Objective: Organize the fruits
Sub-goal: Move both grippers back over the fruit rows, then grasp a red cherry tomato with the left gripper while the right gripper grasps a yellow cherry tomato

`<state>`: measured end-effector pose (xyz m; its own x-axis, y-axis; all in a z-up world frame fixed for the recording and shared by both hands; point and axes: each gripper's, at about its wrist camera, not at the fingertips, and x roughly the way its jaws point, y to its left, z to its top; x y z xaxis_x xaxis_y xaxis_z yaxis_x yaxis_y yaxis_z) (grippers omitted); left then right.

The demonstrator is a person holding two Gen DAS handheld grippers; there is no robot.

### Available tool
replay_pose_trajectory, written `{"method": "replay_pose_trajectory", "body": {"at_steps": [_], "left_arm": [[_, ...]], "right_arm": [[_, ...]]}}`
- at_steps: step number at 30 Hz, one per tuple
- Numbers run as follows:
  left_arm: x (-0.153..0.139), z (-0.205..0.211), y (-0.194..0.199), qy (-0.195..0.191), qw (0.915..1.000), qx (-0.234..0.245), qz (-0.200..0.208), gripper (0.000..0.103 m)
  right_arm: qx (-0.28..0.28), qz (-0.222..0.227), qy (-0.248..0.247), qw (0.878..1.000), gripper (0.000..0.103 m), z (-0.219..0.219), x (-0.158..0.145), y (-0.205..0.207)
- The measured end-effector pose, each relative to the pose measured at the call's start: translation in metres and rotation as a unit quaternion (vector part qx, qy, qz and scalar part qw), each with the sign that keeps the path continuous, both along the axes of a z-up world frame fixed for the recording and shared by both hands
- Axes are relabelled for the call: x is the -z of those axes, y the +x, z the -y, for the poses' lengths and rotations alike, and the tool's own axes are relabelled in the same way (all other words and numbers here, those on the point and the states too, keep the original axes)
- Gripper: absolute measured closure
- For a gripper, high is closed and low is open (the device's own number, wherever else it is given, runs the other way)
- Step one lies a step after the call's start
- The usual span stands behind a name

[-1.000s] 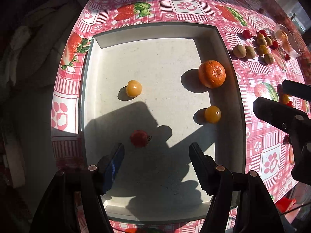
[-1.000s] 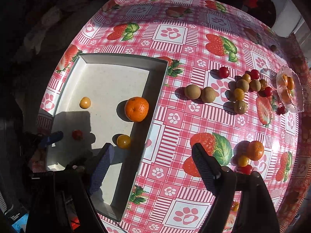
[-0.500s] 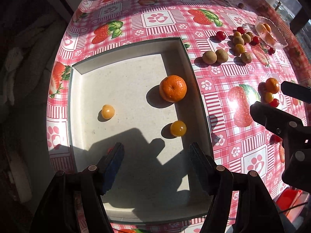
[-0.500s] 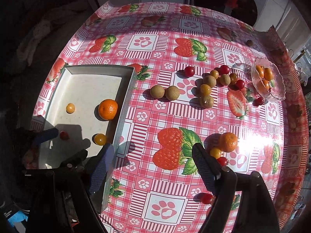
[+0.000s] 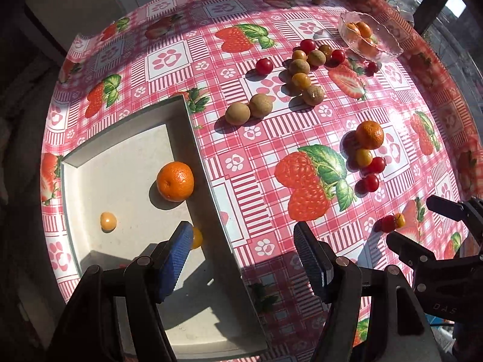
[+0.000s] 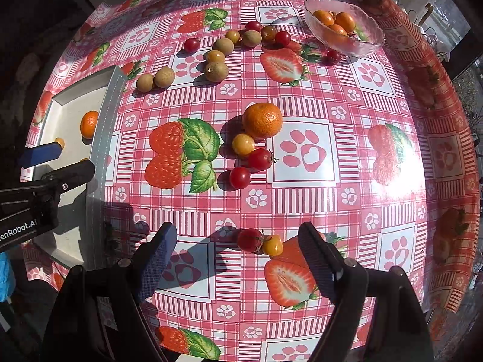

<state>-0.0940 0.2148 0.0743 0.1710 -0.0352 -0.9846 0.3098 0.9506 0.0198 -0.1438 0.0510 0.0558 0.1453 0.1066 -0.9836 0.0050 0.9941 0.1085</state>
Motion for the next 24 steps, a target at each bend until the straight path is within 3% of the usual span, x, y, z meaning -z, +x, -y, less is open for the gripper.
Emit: {"method": "replay_pose_trajectory", "body": {"at_steps": [7, 14, 16, 18, 20, 24], "left_arm": [[0.011, 0.048, 0.013, -0.011, 0.9992, 0.037, -0.006, 0.033], [0.031, 0.077, 0.016, -0.018, 0.9969, 0.07, -0.031, 0.033], [0.036, 0.084, 0.014, -0.024, 0.9956, 0.082, -0.039, 0.033], [0.041, 0.092, 0.01, -0.028, 0.994, 0.095, -0.046, 0.033], [0.045, 0.101, 0.008, -0.03, 0.9925, 0.107, -0.051, 0.033], [0.054, 0.115, 0.008, -0.029, 0.991, 0.118, -0.056, 0.033]], "right_arm": [[0.075, -0.028, 0.034, 0.996, 0.018, 0.052, 0.017, -0.007], [0.046, -0.028, 0.038, 0.998, 0.018, 0.063, 0.024, -0.013], [0.036, -0.029, 0.045, 0.998, 0.023, 0.064, 0.027, -0.02], [0.023, -0.033, 0.048, 0.998, 0.037, 0.062, 0.031, -0.026], [0.007, -0.035, 0.046, 0.998, 0.043, 0.058, 0.035, -0.03], [-0.027, -0.027, 0.045, 0.998, 0.046, 0.047, 0.039, -0.03]]}}
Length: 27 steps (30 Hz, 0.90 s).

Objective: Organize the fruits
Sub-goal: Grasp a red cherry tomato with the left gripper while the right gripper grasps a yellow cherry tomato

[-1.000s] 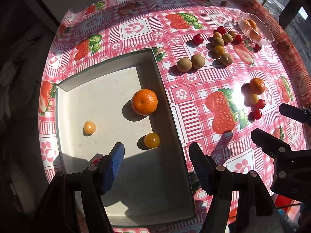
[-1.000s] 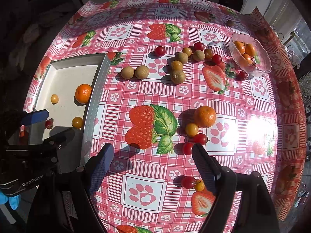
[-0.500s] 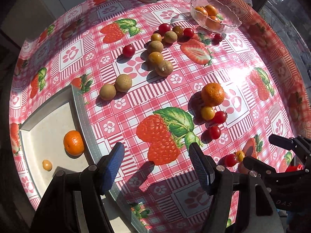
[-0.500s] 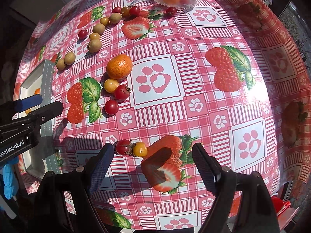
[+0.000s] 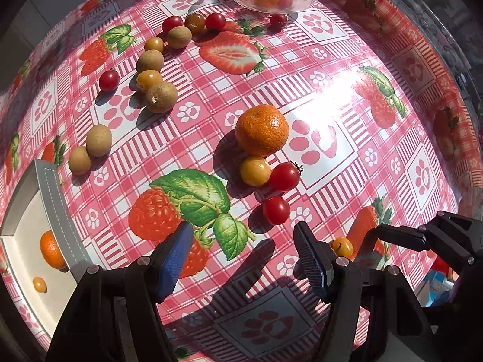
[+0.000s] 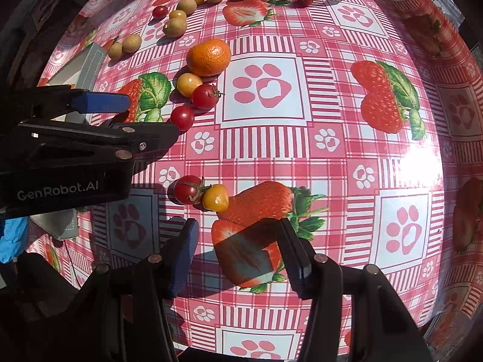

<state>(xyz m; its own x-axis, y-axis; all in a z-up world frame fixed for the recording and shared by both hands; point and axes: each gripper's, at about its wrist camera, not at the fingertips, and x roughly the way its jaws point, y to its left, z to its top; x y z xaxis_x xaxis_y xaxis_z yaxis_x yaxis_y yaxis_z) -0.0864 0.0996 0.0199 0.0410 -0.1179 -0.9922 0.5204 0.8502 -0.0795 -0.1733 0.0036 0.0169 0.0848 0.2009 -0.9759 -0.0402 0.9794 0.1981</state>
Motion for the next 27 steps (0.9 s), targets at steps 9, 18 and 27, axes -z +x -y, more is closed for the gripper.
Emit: {"method": "replay_pose_trajectory", "body": {"at_steps": [9, 18, 27], "left_arm": [[0.011, 0.019, 0.001, 0.019, 0.9998, 0.003, 0.007, 0.046], [0.009, 0.021, 0.009, 0.011, 0.9999, -0.01, 0.006, 0.082], [-0.013, -0.018, 0.011, -0.018, 0.9988, -0.045, -0.001, 0.082]], "right_arm": [[-0.029, 0.025, 0.001, 0.999, 0.07, -0.019, -0.001, 0.017], [0.038, 0.001, 0.054, 0.998, 0.084, 0.001, -0.002, 0.022], [0.083, -0.003, 0.075, 0.994, 0.084, 0.029, -0.015, 0.012]]}}
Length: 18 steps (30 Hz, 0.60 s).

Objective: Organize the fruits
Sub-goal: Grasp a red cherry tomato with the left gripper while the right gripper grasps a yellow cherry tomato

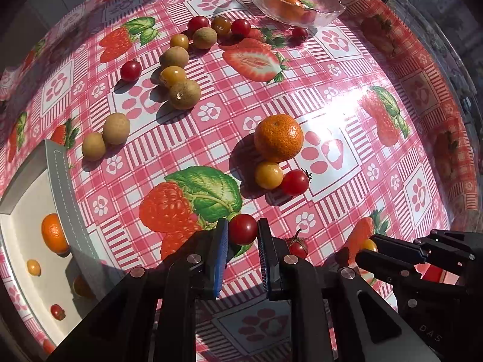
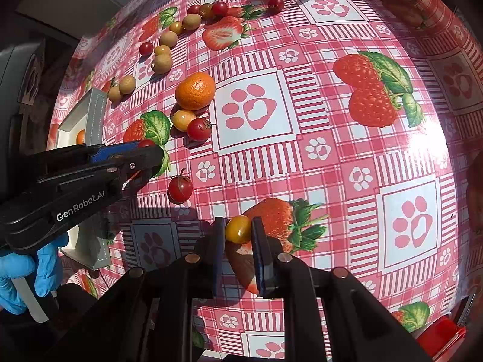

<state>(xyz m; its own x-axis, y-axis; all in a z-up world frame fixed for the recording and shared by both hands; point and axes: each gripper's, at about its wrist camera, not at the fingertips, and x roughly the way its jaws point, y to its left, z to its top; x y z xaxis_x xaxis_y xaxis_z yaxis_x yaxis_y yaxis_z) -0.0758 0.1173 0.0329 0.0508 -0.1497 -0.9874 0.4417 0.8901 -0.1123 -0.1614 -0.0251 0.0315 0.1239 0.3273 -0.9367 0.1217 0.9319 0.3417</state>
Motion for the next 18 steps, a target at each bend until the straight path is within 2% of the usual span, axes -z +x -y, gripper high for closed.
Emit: {"method": "replay_pose_trajectory", "body": {"at_steps": [10, 18], "left_arm": [[-0.019, -0.046, -0.009, -0.013, 0.9995, -0.027, 0.01, 0.082], [-0.04, -0.093, -0.024, -0.023, 0.9975, -0.063, 0.021, 0.082]], "right_arm": [[-0.01, 0.005, -0.003, 1.0, 0.084, -0.006, -0.017, -0.007], [-0.032, 0.012, -0.005, 0.999, 0.084, -0.037, -0.029, 0.006]]}}
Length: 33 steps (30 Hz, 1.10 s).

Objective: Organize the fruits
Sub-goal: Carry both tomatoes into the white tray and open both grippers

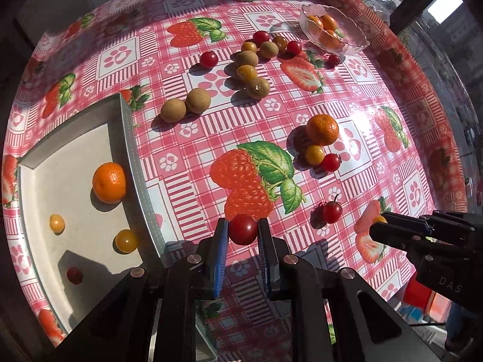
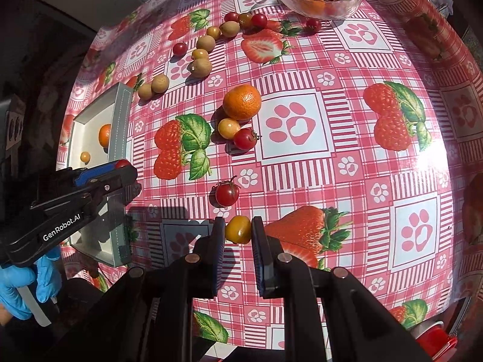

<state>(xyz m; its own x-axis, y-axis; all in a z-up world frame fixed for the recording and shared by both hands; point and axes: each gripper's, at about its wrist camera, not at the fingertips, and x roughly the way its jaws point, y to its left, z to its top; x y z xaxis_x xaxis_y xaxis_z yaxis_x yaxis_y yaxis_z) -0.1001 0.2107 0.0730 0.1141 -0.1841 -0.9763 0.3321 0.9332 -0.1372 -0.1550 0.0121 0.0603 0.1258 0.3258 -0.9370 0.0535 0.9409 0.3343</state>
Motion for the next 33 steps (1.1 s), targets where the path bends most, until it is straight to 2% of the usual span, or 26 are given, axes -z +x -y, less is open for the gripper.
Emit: {"method": "replay_pose_trajectory", "body": {"at_steps": [10, 21, 29, 33], "left_arm": [[-0.003, -0.053, -0.004, 0.001, 0.9978, -0.065, 0.011, 0.082], [0.009, -0.136, -0.023, 0.02, 0.9899, -0.14, 0.008, 0.082], [0.038, -0.176, -0.037, 0.051, 0.9826, -0.178, -0.013, 0.082], [0.051, -0.185, -0.041, 0.055, 0.98, -0.19, -0.025, 0.082]], "right_arm": [[-0.067, 0.018, 0.0, 0.998, 0.084, -0.064, -0.014, 0.023], [-0.154, 0.023, 0.022, 0.988, 0.084, -0.163, -0.018, 0.046], [-0.213, -0.009, 0.025, 0.977, 0.084, -0.239, 0.008, 0.059], [-0.239, -0.024, 0.002, 0.971, 0.084, -0.264, 0.026, 0.057]]}}
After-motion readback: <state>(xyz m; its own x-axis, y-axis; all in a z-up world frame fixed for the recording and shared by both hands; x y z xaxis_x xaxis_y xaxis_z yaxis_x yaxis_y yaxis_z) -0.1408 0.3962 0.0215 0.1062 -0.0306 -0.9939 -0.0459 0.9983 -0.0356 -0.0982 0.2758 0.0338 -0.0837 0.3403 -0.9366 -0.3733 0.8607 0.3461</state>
